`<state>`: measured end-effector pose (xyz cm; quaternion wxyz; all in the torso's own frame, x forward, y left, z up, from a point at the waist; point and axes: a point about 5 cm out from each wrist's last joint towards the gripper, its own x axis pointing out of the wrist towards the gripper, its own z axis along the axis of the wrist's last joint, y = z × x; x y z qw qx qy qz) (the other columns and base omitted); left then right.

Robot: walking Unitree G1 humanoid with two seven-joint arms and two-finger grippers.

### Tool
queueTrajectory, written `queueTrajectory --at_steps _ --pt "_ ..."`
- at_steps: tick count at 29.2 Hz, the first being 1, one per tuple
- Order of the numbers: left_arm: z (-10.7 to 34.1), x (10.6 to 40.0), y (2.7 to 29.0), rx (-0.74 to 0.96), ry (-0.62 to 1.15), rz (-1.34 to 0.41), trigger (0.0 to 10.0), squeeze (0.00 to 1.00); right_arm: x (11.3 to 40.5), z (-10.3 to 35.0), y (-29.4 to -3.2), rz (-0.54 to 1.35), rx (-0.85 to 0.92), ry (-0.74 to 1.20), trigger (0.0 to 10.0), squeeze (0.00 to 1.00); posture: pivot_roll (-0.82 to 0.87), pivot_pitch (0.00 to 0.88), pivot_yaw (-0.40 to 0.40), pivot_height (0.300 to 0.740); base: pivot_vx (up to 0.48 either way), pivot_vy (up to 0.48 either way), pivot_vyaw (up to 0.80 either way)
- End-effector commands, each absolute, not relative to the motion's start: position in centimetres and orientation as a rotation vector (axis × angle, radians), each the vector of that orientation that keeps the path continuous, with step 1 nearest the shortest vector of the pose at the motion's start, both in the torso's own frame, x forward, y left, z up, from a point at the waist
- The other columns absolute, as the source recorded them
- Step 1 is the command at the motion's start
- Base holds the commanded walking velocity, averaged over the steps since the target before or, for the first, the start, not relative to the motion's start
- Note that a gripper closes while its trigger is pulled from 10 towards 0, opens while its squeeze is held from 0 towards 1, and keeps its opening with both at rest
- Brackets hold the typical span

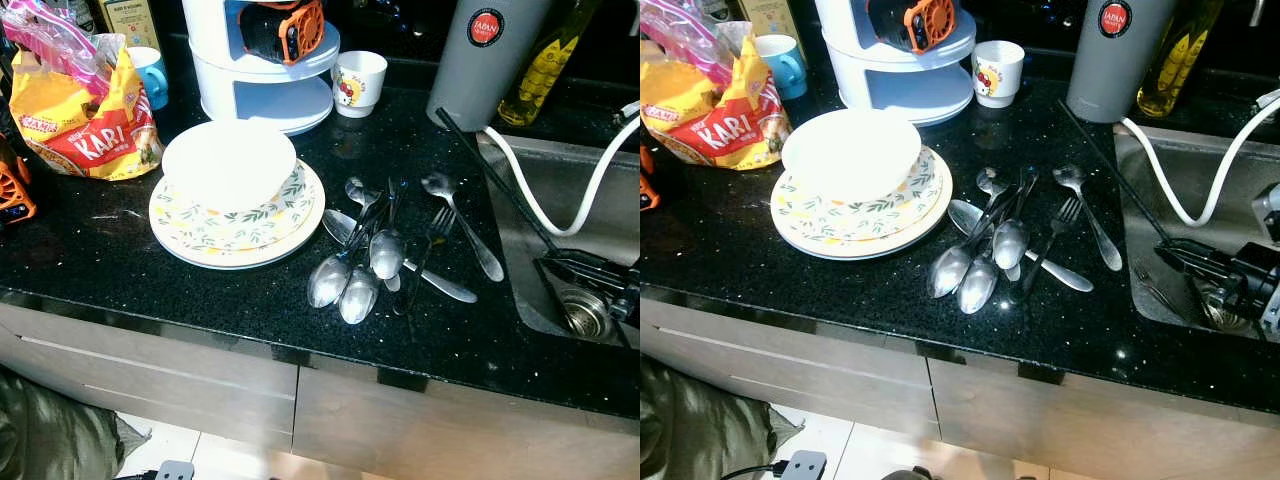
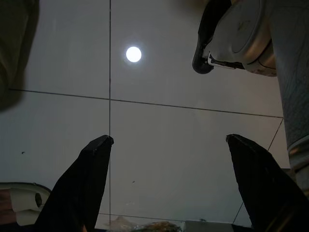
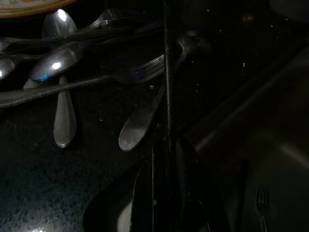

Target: Kitchen organization

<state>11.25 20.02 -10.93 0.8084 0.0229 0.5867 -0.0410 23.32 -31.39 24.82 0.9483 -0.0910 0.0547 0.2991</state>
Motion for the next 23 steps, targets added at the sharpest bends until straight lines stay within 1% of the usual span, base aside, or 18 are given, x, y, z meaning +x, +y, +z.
queueTrajectory --at_steps 1,6,7,10,11,12,13,14,18,21,23 --pt "-11.2 10.5 19.6 0.047 1.285 -0.099 10.0 0.0 23.5 25.2 -30.8 0.63 -0.18 0.053 0.0 0.0 -0.04 0.109 -0.028 0.74 0.0 0.0 0.0" --pt "-11.3 10.4 19.4 0.048 1.285 -0.098 10.0 0.0 24.4 26.1 -30.6 0.595 -0.146 -0.054 0.0 0.0 -0.03 0.105 -0.03 0.74 0.0 0.0 0.0" --pt "-11.2 10.3 19.6 0.051 1.284 -0.095 10.0 0.0 25.1 26.4 -30.8 0.542 -0.115 -0.099 0.0 0.0 -0.03 0.103 -0.032 0.74 0.0 0.0 0.0" --pt "-11.2 10.3 19.8 0.054 1.282 -0.093 10.0 0.0 25.6 26.4 -30.9 0.502 -0.089 -0.12 0.0 0.0 -0.03 0.101 -0.034 0.74 0.0 0.0 0.0" --pt "-11.2 10.3 19.9 0.059 1.279 -0.094 10.0 0.0 25.8 26.3 -31.0 0.481 -0.057 -0.133 0.0 0.0 -0.03 0.1 -0.034 0.74 0.0 0.0 0.0" --pt "-11.2 10.3 19.9 0.058 1.277 -0.094 10.0 0.0 25.9 26.2 -30.9 0.48 -0.022 -0.146 4.8 0.0 -0.03 0.1 -0.034 0.74 0.0 0.0 0.0" --pt "-11.2 10.4 20.0 0.057 1.275 -0.094 10.0 0.0 26.0 26.1 -30.8 0.48 0.0 -0.154 4.8 0.0 -0.03 0.099 -0.034 0.74 0.0 0.0 0.0" --pt "-11.2 10.4 20.0 0.054 1.274 -0.094 10.0 0.0 25.9 25.8 -30.3 0.511 0.039 -0.17 10.0 0.0 -0.03 0.099 -0.034 0.74 0.0 0.0 0.0" --pt "-11.2 10.4 20.0 0.045 1.274 -0.096 10.0 0.0 25.9 25.3 -29.5 0.552 0.089 -0.186 10.0 0.0 -0.03 0.098 -0.031 0.74 0.0 -0.323 0.0" --pt "-11.1 10.5 20.1 0.046 1.275 -0.099 10.0 0.0 26.0 23.9 -28.0 0.577 0.136 -0.174 10.0 0.0 -0.04 0.104 -0.021 0.74 0.0 -0.433 0.0" --pt "-11.1 10.5 20.2 0.047 1.274 -0.098 10.0 0.0 26.3 23.3 -27.6 0.548 0.157 -0.154 10.0 0.0 -0.03 0.11 -0.015 0.74 0.0 -0.431 0.0"
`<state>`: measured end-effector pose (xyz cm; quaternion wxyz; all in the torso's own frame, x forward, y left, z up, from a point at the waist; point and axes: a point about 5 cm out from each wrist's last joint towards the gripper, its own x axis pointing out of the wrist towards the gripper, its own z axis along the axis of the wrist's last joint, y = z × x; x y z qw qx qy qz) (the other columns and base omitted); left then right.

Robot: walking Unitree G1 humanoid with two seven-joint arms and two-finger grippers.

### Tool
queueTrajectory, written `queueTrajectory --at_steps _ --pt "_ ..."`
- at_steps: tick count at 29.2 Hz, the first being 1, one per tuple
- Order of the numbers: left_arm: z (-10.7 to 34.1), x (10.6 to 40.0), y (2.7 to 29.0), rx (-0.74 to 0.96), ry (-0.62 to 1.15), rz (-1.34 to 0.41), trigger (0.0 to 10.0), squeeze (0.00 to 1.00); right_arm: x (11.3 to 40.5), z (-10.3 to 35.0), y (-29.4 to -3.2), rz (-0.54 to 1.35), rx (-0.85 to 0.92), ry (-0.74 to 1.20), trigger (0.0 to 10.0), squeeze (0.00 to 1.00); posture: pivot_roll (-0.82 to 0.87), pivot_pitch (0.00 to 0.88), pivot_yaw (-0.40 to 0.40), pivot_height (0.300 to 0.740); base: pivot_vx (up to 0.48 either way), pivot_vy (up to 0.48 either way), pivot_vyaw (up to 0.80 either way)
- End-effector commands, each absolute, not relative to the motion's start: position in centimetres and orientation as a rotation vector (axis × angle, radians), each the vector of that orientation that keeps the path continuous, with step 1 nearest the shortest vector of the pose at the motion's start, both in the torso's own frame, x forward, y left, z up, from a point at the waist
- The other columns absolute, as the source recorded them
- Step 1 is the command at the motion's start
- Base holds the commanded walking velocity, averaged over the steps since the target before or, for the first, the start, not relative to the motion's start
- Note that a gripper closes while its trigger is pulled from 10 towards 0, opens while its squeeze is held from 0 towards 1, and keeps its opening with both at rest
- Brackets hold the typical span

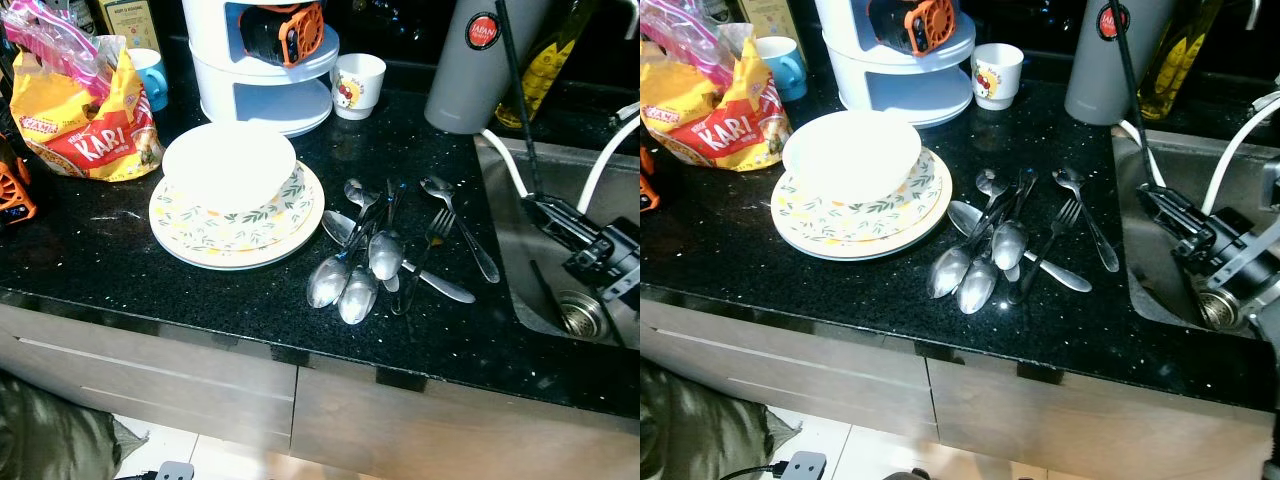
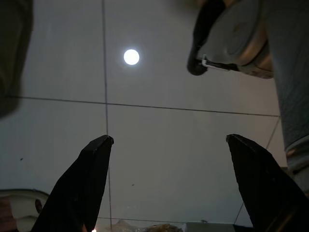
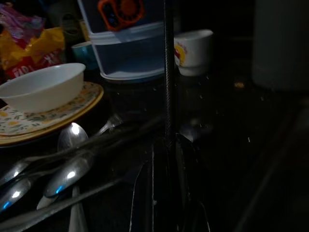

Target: Kitchen organization

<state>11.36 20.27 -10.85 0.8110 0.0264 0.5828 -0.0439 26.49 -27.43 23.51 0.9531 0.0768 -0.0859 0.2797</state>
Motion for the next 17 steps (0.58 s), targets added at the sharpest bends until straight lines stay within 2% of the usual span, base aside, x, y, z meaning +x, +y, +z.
queueTrajectory --at_steps 1,6,12,17 --pt "-11.1 10.5 20.3 0.047 1.275 -0.099 10.0 0.0 26.4 23.2 -27.6 0.539 0.163 -0.15 10.0 0.0 -0.03 0.111 -0.013 0.74 0.0 -0.435 0.0" --pt "-11.1 10.4 20.4 0.05 1.277 -0.098 10.0 0.0 26.3 22.9 -28.0 0.516 0.151 -0.126 10.0 0.0 -0.03 0.116 -0.011 0.74 0.0 -0.402 0.0" --pt "-11.1 10.3 20.5 0.061 1.282 -0.093 10.0 0.0 26.3 23.1 -28.7 0.47 0.126 -0.101 10.0 0.0 -0.03 0.12 -0.011 0.74 0.0 0.0 0.0" --pt "-11.2 10.3 20.2 0.053 1.28 -0.095 10.0 0.0 26.4 23.3 -28.4 0.453 0.07 -0.075 10.0 0.0 -0.04 0.123 -0.019 0.74 0.0 0.0 -0.8"
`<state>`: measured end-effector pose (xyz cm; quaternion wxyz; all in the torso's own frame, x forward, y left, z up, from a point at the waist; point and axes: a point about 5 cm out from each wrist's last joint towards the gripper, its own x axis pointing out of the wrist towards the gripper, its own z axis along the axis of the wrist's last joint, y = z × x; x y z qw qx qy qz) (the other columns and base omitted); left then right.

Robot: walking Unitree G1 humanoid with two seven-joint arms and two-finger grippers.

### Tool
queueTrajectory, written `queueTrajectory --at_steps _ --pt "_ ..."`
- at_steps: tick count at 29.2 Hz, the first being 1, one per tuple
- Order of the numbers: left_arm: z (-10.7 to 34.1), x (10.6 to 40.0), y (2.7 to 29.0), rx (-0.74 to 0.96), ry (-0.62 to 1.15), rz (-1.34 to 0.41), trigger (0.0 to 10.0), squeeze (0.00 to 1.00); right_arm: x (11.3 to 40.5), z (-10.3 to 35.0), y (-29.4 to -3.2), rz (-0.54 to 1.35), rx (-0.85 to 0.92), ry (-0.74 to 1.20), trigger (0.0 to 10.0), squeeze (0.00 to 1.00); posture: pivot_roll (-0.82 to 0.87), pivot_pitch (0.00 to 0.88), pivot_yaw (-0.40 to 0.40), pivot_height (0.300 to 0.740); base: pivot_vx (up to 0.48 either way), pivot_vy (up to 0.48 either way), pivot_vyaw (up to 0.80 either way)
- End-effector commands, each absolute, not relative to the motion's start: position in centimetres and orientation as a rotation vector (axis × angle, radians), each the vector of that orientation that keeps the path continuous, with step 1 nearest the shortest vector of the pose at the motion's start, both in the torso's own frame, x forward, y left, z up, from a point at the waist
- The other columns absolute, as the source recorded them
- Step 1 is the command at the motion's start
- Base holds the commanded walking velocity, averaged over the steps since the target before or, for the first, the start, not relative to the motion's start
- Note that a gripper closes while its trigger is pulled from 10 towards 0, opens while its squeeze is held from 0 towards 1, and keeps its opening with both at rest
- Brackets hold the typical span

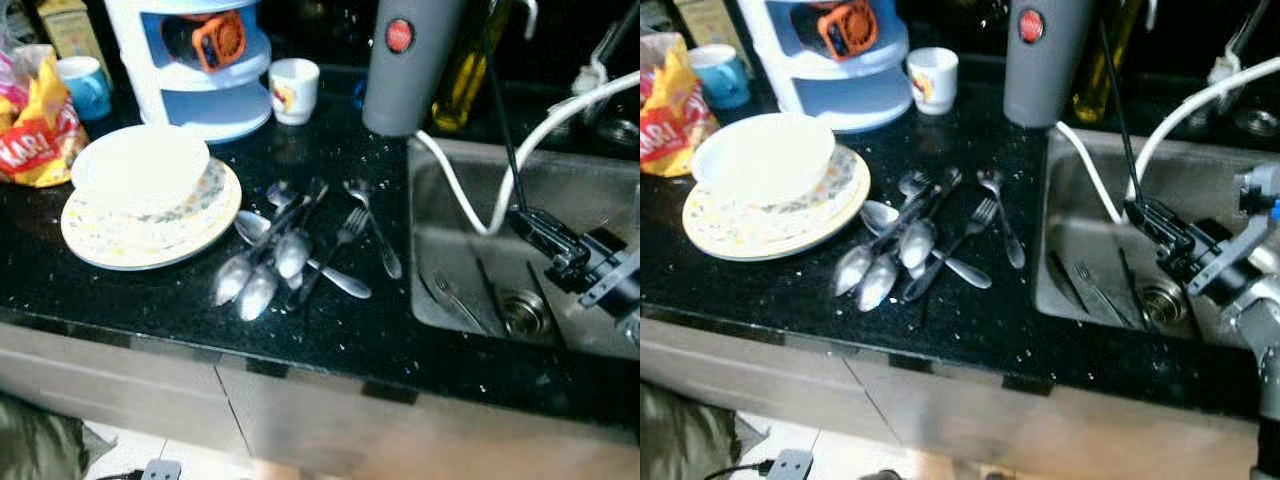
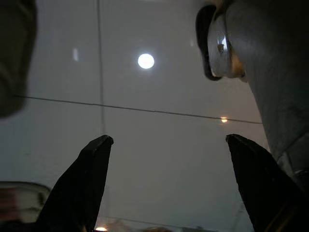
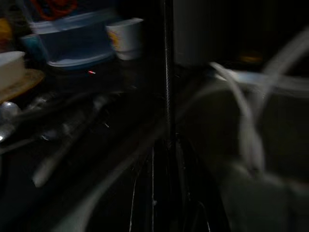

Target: Kitchen organization

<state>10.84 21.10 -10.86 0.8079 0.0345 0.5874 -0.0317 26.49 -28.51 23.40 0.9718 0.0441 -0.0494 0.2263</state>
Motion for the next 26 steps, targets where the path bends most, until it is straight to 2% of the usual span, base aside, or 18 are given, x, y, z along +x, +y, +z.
queueTrajectory --at_steps 1,7,13,22,26 --pt "-11.2 10.3 20.1 0.051 1.279 -0.098 10.0 0.0 26.4 23.3 -28.4 0.45 0.067 -0.075 10.0 0.0 -0.04 0.123 -0.019 0.74 0.0 0.0 -0.8" --pt "-11.2 10.4 19.8 0.028 1.275 -0.107 10.0 0.0 26.5 23.2 -28.3 0.434 0.004 -0.033 10.0 0.0 -0.04 0.122 -0.019 0.74 0.0 0.0 0.0" --pt "-11.1 10.5 19.8 0.035 1.272 -0.101 10.0 0.0 26.2 23.5 -27.7 0.473 -0.1 0.023 10.0 0.0 -0.04 0.121 -0.021 0.74 0.0 -0.454 0.0" --pt "-11.1 10.6 20.0 0.049 1.267 -0.085 10.0 0.0 25.6 24.1 -27.9 0.499 -0.218 0.081 10.0 0.0 -0.05 0.123 -0.027 0.74 0.0 0.0 0.0" --pt "-11.1 10.6 19.9 0.046 1.267 -0.089 10.0 0.0 25.9 24.7 -28.4 0.443 -0.282 0.118 10.0 0.0 -0.05 0.125 -0.028 0.74 0.0 0.0 0.0"
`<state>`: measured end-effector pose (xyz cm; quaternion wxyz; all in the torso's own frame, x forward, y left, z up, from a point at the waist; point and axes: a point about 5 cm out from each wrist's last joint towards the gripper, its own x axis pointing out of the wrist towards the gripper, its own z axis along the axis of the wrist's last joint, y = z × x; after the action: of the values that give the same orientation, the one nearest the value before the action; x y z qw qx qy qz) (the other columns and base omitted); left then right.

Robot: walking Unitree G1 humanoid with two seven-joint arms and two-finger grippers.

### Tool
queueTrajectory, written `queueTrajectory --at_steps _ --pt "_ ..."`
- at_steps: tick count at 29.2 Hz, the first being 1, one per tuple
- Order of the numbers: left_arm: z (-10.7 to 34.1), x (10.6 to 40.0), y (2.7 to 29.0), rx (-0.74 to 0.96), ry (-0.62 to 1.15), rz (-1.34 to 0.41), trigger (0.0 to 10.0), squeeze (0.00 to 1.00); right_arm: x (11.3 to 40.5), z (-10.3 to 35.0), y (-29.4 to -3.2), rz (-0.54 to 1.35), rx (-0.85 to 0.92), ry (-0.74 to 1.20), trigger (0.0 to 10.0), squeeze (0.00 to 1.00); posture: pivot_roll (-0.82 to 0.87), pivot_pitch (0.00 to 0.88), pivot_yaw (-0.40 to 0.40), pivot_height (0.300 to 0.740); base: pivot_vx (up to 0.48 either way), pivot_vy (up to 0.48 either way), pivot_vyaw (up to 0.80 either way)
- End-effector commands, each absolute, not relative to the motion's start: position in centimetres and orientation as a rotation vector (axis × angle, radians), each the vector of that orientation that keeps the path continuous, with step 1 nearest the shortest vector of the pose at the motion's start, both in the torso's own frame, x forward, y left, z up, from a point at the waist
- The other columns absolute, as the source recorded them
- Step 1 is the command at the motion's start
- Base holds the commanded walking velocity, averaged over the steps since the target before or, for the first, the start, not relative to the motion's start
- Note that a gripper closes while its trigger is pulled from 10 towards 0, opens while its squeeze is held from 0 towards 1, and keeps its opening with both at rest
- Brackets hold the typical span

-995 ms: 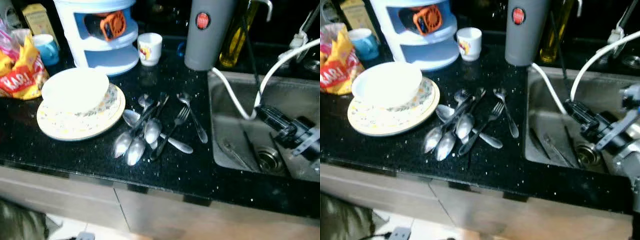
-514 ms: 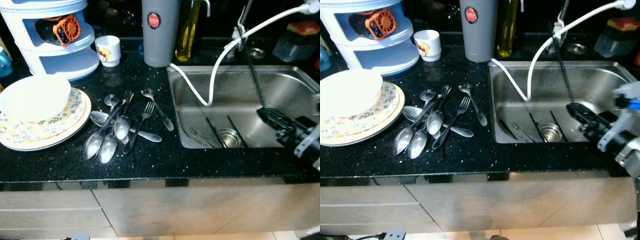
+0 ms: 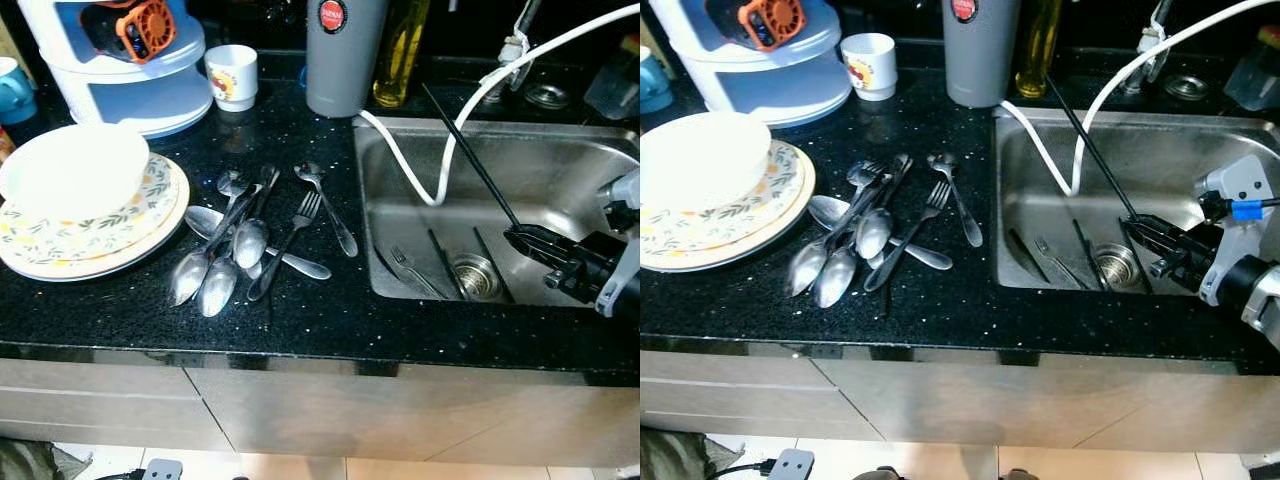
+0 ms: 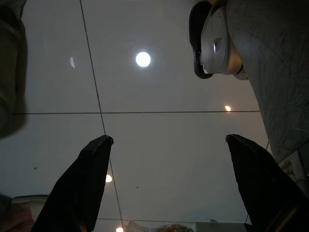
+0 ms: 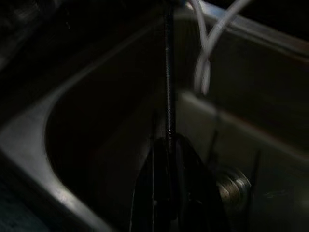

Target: Kitchen organization

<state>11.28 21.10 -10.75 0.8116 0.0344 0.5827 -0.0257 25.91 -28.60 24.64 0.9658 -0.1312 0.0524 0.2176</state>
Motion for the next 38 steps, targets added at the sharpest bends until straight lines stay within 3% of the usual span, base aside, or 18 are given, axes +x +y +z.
queueTrajectory --at_steps 1,7,13,20,29,38 --pt "-11.1 10.6 19.8 0.044 1.267 -0.091 10.0 0.0 26.1 25.2 -28.6 0.418 -0.299 0.118 10.0 0.0 -0.05 0.125 -0.03 0.74 0.0 0.0 0.0" --pt "-11.2 10.6 19.6 0.041 1.267 -0.097 10.0 0.0 25.7 26.0 -29.8 0.379 -0.4 0.154 10.0 0.0 -0.04 0.125 -0.033 0.74 0.0 0.0 0.0" --pt "-11.2 10.3 19.8 0.043 1.276 -0.101 10.0 0.0 24.1 26.2 -32.8 0.326 -0.569 0.301 10.0 0.0 -0.05 0.128 -0.031 0.74 0.0 0.0 0.0" --pt "-11.3 9.5 20.2 0.056 1.295 -0.112 10.0 0.0 23.1 25.8 -34.3 0.271 -0.572 0.369 10.0 0.0 -0.05 0.156 -0.017 0.74 0.0 0.0 0.0" --pt "-11.5 8.0 21.1 0.083 1.331 -0.132 10.0 0.0 22.5 24.4 -33.0 0.318 -0.497 0.358 10.0 0.0 -0.06 0.223 0.011 0.74 0.0 0.0 -0.74" --pt "-11.5 7.7 21.3 0.082 1.329 -0.142 10.0 0.0 23.5 24.0 -32.6 0.259 -0.478 0.31 10.0 0.0 -0.05 0.268 0.015 0.74 0.0 0.0 0.0"
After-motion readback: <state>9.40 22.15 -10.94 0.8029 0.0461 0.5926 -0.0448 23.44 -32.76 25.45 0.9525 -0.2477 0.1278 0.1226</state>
